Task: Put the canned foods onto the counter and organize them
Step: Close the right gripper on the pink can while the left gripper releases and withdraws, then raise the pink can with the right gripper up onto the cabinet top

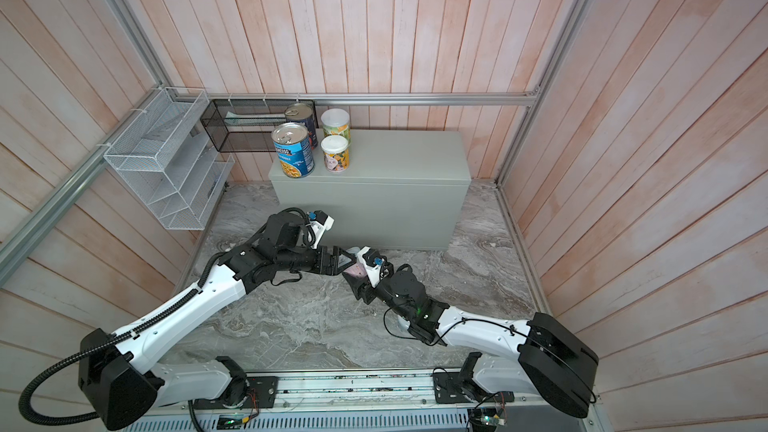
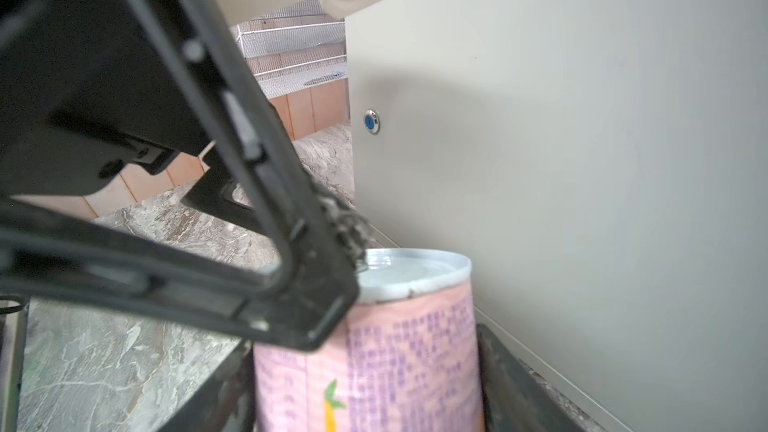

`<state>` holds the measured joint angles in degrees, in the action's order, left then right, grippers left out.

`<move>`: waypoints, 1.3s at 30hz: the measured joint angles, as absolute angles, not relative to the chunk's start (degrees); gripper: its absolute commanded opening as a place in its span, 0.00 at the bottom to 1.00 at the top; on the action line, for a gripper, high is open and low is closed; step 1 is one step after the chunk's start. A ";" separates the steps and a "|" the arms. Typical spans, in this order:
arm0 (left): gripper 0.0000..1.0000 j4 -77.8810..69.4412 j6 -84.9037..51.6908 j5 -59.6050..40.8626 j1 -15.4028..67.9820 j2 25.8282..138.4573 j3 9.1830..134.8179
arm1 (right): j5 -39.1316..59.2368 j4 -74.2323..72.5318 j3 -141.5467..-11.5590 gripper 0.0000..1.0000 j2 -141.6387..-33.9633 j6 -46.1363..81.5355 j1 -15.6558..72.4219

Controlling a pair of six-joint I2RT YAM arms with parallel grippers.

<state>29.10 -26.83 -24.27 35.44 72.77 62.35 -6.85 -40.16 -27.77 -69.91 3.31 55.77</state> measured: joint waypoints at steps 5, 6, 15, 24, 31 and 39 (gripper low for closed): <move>1.00 28.67 -27.14 -21.06 34.79 69.91 60.29 | -7.94 -39.99 -26.89 0.59 -67.92 4.95 54.85; 1.00 28.36 -27.24 -20.45 34.59 69.32 59.77 | -8.08 -39.72 -26.79 0.59 -67.40 5.21 54.63; 1.00 24.40 -28.34 -17.45 30.26 65.21 53.06 | -9.08 -35.92 -26.20 0.59 -59.79 8.21 53.30; 1.00 21.10 -28.51 -17.47 29.52 66.50 49.19 | -10.07 -31.00 -27.11 0.60 -55.33 10.37 53.04; 1.00 18.44 -28.12 -17.67 29.52 69.06 48.16 | -10.35 -28.51 -29.93 0.60 -54.43 10.74 52.93; 1.00 18.20 -26.09 -17.69 29.52 69.89 47.55 | -12.25 -24.64 -34.00 0.60 -53.52 11.05 52.64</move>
